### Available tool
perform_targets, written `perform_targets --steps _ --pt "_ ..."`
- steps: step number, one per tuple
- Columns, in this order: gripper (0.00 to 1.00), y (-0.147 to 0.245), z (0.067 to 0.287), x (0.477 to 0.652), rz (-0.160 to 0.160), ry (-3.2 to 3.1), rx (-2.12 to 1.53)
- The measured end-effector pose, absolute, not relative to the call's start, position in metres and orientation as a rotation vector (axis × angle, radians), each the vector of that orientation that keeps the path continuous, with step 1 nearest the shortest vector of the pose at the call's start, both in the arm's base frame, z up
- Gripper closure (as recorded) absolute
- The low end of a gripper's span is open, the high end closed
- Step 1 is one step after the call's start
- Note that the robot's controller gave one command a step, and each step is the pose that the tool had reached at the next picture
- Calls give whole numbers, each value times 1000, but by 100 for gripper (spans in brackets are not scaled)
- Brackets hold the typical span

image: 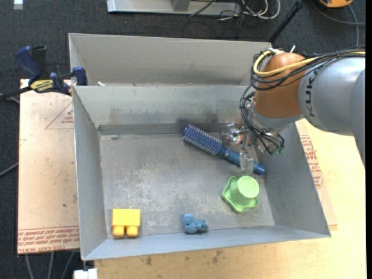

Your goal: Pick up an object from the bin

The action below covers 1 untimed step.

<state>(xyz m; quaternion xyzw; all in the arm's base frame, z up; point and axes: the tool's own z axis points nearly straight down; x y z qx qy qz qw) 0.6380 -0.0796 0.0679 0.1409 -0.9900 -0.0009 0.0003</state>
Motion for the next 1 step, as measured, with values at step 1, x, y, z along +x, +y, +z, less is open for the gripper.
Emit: perform_targets --steps 1 --pt "100 -79 70 639 -2 -3113 444"
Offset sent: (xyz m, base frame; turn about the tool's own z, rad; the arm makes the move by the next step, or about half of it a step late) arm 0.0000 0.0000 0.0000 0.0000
